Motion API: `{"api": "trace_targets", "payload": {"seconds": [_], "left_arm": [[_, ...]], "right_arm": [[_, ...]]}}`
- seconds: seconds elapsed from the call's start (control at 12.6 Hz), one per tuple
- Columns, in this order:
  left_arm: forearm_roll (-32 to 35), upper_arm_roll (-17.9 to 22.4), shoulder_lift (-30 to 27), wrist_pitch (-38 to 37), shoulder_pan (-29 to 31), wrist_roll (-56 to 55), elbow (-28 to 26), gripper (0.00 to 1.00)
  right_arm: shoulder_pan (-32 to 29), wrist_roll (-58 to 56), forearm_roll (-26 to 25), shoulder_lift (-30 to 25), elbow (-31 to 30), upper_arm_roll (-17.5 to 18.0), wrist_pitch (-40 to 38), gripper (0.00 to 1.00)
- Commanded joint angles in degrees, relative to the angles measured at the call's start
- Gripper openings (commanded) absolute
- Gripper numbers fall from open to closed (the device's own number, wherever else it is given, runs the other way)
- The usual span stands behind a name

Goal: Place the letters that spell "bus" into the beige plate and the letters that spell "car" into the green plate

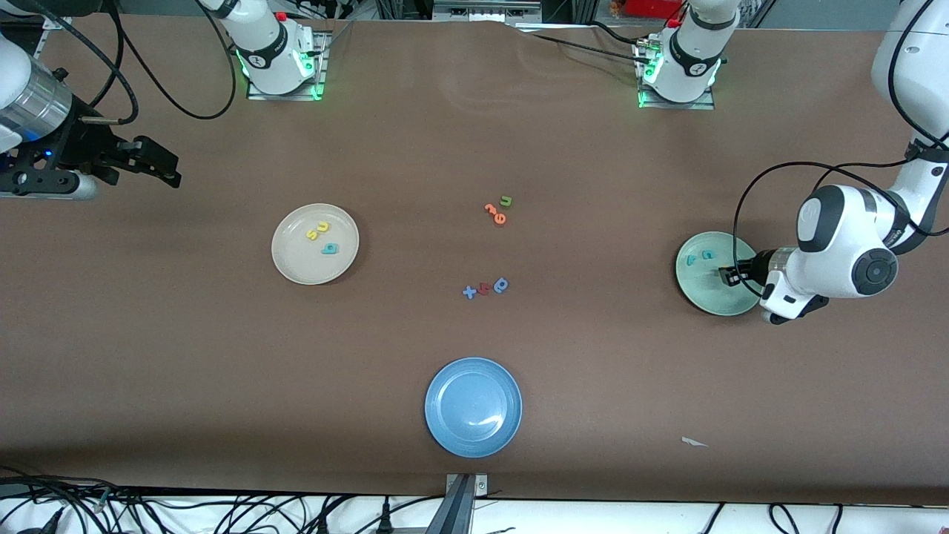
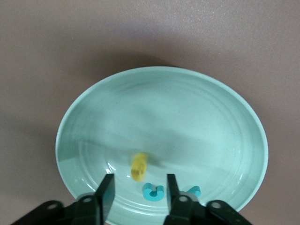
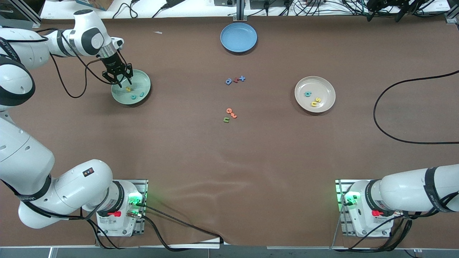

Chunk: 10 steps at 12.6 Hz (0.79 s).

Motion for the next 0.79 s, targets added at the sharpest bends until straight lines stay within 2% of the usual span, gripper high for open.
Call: {"api": "trace_targets", "payload": {"seconds": [0.0, 0.32, 0.47, 0.71], "left_arm": [[-0.21, -0.62, -3.17, -1.64, 1.25, 1.53, 0.34, 1.00], [-0.30, -1.24, -12.30, -5.76, 1.70, 1.36, 2.09, 1.00], [-0.48, -2.37, -13.64, -11.80, 1.52, 1.44, 7.96, 1.00], [-1.18, -3.26, -13.64, -23.14, 1.17, 2.58, 20.52, 1.00]], "right_arm": [[-0.94, -0.52, -0.24, -0.51, -0.61, 0.45, 0.93, 1.00], [-0.06, -0.78, -0.15, -0.43, -0.61, -1.04, 0.75, 1.00], [-0.06, -0.87, -0.07, 0.79, 0.00, -1.13, 0.67, 1.00], [-0.15, -0.96, -0.15, 1.07, 0.27, -1.04, 0.67, 1.00]]}}
